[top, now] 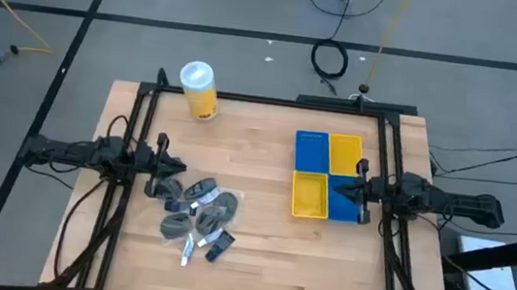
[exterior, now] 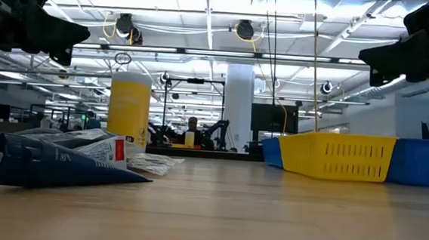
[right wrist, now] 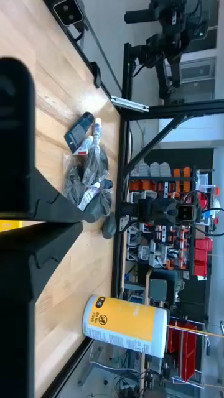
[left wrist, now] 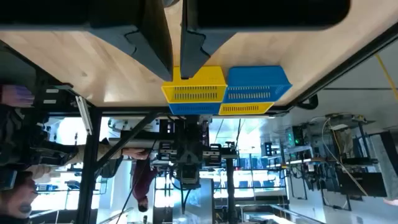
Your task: Pick & Place Travel size toiletries
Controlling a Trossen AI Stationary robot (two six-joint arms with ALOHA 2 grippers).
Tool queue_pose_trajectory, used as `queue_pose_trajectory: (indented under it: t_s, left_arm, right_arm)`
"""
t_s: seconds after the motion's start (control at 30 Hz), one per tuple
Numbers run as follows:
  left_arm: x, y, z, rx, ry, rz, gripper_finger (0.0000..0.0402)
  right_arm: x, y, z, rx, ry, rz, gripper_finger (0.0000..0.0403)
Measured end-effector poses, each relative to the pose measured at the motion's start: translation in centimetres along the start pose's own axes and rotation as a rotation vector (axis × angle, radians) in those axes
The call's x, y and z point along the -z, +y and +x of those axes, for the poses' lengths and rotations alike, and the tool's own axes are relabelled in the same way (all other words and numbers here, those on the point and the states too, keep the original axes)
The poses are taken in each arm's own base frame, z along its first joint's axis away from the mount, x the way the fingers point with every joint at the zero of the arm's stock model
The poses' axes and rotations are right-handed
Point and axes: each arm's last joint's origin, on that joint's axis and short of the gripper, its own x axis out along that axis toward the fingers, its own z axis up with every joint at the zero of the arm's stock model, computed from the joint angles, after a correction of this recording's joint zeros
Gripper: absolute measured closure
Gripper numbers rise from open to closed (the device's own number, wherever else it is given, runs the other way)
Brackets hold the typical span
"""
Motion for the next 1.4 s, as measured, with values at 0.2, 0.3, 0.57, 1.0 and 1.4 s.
queue_pose_trajectory:
  t_s: [0.2,0.3,0.57,1.0,1.4]
  left_arm:
    - [-0.01,0.0,0.0,0.0,0.0,0.0,0.0371]
    - [-0.01,0.0,0.0,0.0,0.0,0.0,0.0371]
    - [0.0,0.0,0.0,0.0,0.0,0.0,0.0371]
    - [0.0,0.0,0.0,0.0,0.0,0.0,0.0371]
    - [-0.01,0.0,0.0,0.0,0.0,0.0,0.0371]
  right_arm:
    - [-0.01,0.0,0.0,0.0,0.0,0.0,0.0403]
    - [0.0,0.0,0.0,0.0,0.0,0.0,0.0403]
    - [0.0,0.0,0.0,0.0,0.0,0.0,0.0403]
    - [-0.01,0.0,0.0,0.0,0.0,0.0,0.0403]
    - [-0.17,0.01,0.0,-0.006,-0.017,0.05,0.0403]
